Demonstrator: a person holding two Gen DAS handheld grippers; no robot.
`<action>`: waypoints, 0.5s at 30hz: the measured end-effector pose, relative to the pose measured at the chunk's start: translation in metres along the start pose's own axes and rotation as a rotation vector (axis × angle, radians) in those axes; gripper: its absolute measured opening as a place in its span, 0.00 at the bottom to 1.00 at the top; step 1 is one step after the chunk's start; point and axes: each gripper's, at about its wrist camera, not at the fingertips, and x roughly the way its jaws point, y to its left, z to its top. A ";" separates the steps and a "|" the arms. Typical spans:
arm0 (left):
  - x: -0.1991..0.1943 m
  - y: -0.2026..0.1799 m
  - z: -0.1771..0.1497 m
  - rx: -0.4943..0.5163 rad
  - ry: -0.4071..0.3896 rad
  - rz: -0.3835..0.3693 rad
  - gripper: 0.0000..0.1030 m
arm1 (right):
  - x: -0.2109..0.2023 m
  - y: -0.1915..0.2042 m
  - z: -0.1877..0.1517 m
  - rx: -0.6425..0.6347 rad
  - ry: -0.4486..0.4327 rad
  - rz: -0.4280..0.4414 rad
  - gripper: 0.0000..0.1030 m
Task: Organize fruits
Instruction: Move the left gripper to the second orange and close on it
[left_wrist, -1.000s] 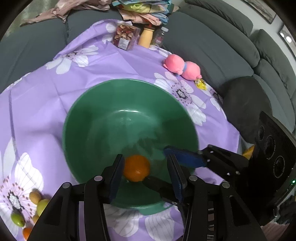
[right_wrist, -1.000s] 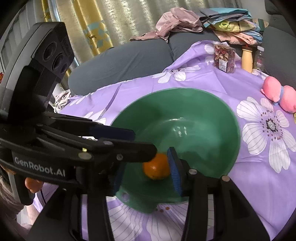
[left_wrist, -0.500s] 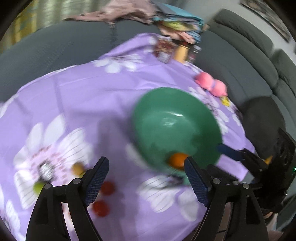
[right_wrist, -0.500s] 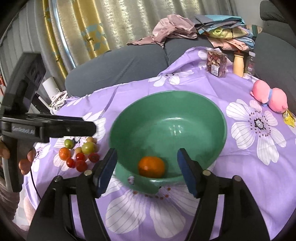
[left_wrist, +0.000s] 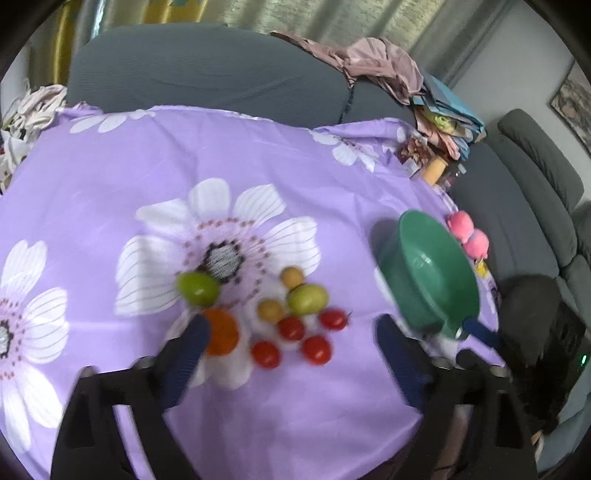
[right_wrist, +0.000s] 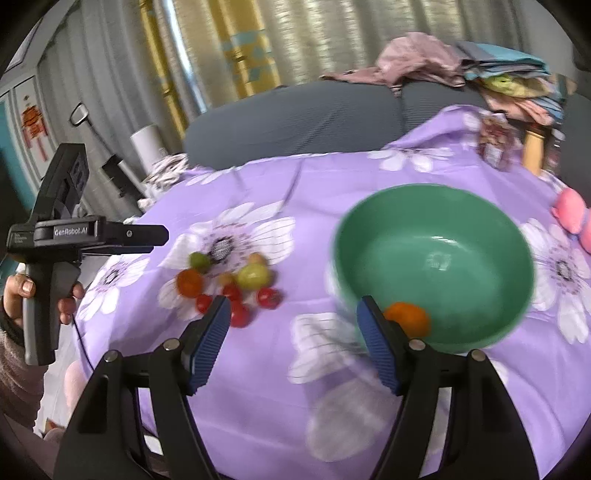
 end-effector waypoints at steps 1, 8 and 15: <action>-0.004 0.005 -0.006 -0.002 -0.004 -0.016 0.96 | 0.003 0.005 -0.001 -0.010 0.008 0.010 0.69; 0.001 0.038 -0.020 -0.069 0.079 0.035 0.97 | 0.026 0.041 -0.004 -0.055 0.074 0.109 0.69; 0.008 0.043 -0.032 -0.004 0.064 0.073 0.97 | 0.056 0.079 -0.005 -0.133 0.149 0.158 0.69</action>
